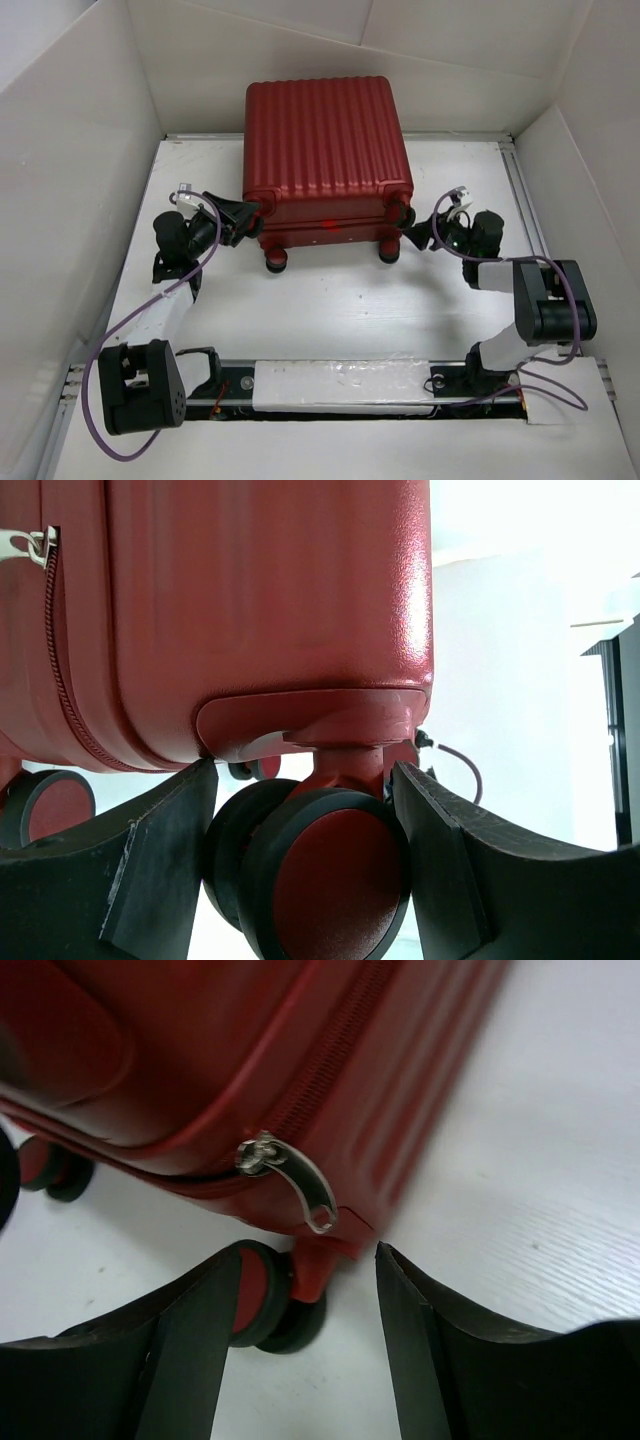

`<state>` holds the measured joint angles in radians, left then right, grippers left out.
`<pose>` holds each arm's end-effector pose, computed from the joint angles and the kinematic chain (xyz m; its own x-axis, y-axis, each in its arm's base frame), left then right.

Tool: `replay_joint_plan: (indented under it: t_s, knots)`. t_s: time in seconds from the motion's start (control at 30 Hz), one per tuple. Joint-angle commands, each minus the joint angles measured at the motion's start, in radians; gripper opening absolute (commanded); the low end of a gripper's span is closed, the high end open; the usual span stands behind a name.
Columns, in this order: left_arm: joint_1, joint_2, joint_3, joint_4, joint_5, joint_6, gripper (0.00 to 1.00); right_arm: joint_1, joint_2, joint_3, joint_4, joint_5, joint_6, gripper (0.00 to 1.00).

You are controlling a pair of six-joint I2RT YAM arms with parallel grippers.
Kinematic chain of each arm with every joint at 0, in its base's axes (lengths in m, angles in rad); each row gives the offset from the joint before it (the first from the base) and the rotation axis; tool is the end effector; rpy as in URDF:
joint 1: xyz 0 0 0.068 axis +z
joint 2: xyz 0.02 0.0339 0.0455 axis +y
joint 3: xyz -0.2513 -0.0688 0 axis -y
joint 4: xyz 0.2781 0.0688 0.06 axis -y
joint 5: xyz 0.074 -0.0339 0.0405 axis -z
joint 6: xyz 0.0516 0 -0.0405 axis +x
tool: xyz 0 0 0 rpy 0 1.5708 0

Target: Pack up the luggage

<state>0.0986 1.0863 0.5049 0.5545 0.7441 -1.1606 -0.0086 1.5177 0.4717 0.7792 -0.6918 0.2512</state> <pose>0.2823 -0.0072 0.2303 -0.5621 -0.7336 -0.3819 0.2153 0.3161 -0.9240 0.3079 0.0303 0.1238 -0.4067 0.1949 -0.8925 -0.5241 0.7505 0.4027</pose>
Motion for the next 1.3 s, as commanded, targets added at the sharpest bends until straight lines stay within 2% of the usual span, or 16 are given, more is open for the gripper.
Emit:
replay_joint_plan:
  t_s: [0.0, 0.13, 0.27, 0.47, 0.5, 0.53, 0.7, 0.8, 0.93, 1.1, 1.2, 1.23, 1.27]
  knots:
    - [0.016, -0.023, 0.029, 0.197, 0.035, -0.034, 0.00, -0.033, 0.044, 0.034, 0.241, -0.210, -0.006, 0.62]
    - [-0.008, -0.023, 0.038, 0.197, 0.035, -0.034, 0.00, -0.053, 0.113, 0.113, 0.229, -0.262, -0.020, 0.65]
    - [-0.030, -0.014, 0.038, 0.197, 0.035, -0.025, 0.00, -0.053, 0.200, 0.166, 0.323, -0.343, 0.043, 0.64]
    - [-0.030, -0.014, 0.038, 0.197, 0.035, -0.025, 0.00, -0.053, 0.294, 0.177, 0.540, -0.431, 0.193, 0.45]
    - [-0.030, -0.014, 0.038, 0.197, 0.035, -0.025, 0.00, -0.063, 0.303, 0.177, 0.578, -0.443, 0.218, 0.39]
    - [-0.030, -0.014, 0.038, 0.197, 0.035, -0.025, 0.00, -0.064, 0.312, 0.168, 0.616, -0.452, 0.242, 0.29]
    - [-0.030, -0.014, 0.038, 0.197, 0.035, -0.016, 0.00, -0.083, 0.367, 0.125, 0.879, -0.453, 0.402, 0.00]
    - [-0.030, -0.014, 0.038, 0.197, 0.035, -0.016, 0.00, -0.102, 0.392, 0.082, 1.034, -0.443, 0.474, 0.00]
    - [-0.030, -0.014, 0.038, 0.197, 0.035, -0.016, 0.00, -0.080, 0.342, -0.013, 1.034, -0.390, 0.456, 0.00]
    - [-0.030, -0.014, 0.060, 0.197, 0.035, -0.016, 0.00, -0.027, 0.222, -0.116, 0.892, -0.307, 0.343, 0.00]
    - [-0.030, -0.014, 0.060, 0.197, 0.026, -0.016, 0.00, 0.060, 0.070, -0.137, 0.619, -0.221, 0.174, 0.00]
    - [-0.030, -0.005, 0.060, 0.197, 0.026, -0.016, 0.00, 0.090, 0.021, -0.137, 0.404, -0.131, 0.114, 0.00]
    - [-0.030, -0.005, 0.060, 0.197, 0.026, -0.016, 0.00, 0.123, -0.076, -0.122, 0.290, -0.080, 0.053, 0.00]
